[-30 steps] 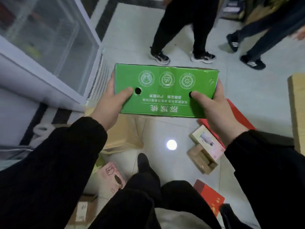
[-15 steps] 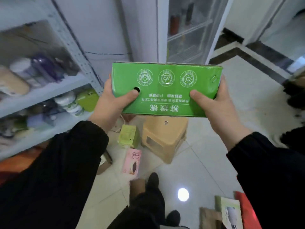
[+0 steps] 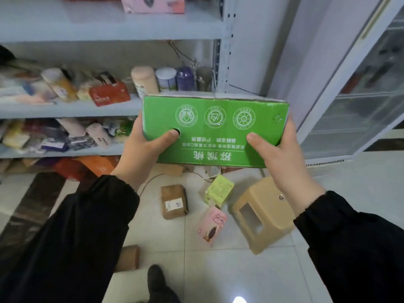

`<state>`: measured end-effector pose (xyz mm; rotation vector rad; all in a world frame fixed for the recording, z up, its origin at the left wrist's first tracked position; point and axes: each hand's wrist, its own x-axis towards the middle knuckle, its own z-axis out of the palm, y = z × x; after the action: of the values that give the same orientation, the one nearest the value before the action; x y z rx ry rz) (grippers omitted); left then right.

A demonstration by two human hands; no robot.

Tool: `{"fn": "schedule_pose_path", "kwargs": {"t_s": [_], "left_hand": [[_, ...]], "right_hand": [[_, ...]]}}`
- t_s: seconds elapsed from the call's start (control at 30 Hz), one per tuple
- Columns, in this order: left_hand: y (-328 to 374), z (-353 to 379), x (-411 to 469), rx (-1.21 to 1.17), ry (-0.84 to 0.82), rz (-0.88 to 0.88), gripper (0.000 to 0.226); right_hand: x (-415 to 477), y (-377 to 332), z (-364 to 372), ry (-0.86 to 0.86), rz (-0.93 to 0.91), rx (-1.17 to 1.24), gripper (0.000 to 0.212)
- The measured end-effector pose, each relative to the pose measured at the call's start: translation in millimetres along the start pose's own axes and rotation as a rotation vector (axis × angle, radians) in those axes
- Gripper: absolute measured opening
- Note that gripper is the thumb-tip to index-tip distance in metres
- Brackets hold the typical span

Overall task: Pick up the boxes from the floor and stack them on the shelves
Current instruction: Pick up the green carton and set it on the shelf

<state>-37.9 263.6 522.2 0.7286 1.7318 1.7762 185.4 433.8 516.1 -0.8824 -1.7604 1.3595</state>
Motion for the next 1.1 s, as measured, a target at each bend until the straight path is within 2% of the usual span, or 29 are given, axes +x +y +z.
{"fn": "schedule_pose_path", "kwargs": {"t_s": [0.07,0.17,0.4,0.57,0.67,0.8,1.0,1.1], "left_hand": [[9.6,-35.0,9.1,-0.009,0.033,0.032,0.062],[29.0,-89.6,23.8,-0.043,0.109,0.090,0.058],[75.0,-188.8,81.1,0.009,0.192,0.265,0.054],[89.4,-215.7,117.2,0.078,0.280,0.354,0.057],[90.5,-227.1,135.8,0.077,0.360,0.410,0.065],[91.7,-243.6,151.8,0.069,0.487,0.451,0.088],[100.5,-270.6,173.1,0.069,0.659,0.451,0.097],[97.8,-285.5,194.7,0.063,0.663,0.444,0.099]], "right_hand": [[11.1,-16.2,37.4,-0.031,-0.043,-0.017,0.085],[25.5,-42.4,91.5,-0.047,-0.136,-0.015,0.079],[62.4,-117.6,189.4,-0.057,-0.327,0.029,0.094],[101.6,-145.8,221.6,-0.058,-0.394,0.047,0.086],[137.4,-147.0,238.9,-0.132,-0.428,0.025,0.087],[180.7,-154.3,264.5,-0.237,-0.469,0.028,0.090],[236.8,-161.7,301.5,-0.428,-0.493,0.021,0.103],[261.8,-162.9,326.5,-0.473,-0.491,0.012,0.102]]}}
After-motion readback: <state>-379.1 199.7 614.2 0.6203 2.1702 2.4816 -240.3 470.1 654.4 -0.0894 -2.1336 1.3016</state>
